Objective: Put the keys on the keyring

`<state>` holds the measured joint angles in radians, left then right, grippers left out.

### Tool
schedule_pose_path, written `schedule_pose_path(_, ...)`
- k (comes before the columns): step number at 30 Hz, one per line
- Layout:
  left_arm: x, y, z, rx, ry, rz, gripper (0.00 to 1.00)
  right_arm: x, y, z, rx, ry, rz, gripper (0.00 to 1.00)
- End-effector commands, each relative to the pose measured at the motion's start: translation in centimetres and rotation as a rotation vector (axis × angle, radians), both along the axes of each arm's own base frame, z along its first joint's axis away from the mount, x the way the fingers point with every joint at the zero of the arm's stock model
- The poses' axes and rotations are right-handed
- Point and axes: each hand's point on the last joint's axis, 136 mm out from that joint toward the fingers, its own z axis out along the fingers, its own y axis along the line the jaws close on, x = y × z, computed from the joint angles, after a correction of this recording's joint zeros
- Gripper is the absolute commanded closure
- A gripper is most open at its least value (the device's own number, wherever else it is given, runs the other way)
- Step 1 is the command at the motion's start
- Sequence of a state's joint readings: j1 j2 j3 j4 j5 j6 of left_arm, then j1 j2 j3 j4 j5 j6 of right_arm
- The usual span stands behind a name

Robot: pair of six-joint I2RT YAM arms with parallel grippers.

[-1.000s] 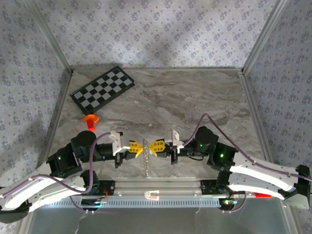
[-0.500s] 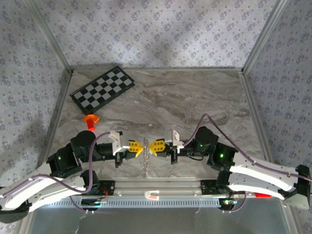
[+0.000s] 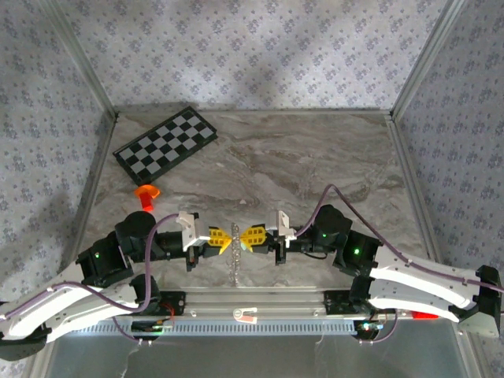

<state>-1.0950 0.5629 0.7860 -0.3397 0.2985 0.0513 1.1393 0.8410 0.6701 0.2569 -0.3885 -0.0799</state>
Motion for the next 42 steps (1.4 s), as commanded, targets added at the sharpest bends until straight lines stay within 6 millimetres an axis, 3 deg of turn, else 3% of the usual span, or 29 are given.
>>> schedule_pose_path(1, -0.3, -0.1, 1.7, -0.062, -0.022, -0.013, 1.0, 0.2, 0.1, 1.0, 0.041, -0.034, -0.005, 1.0)
schedule_pose_path(17, 0.8, -0.4, 0.2, 0.007, -0.011, 0.031, 1.0, 0.1, -0.1, 1.7, 0.055, -0.046, -0.005, 1.0)
schedule_pose_path(42, 0.9, -0.5, 0.0, 0.041, -0.006, 0.033, 1.0, 0.6, 0.0, 1.1, 0.014, -0.033, -0.014, 1.0)
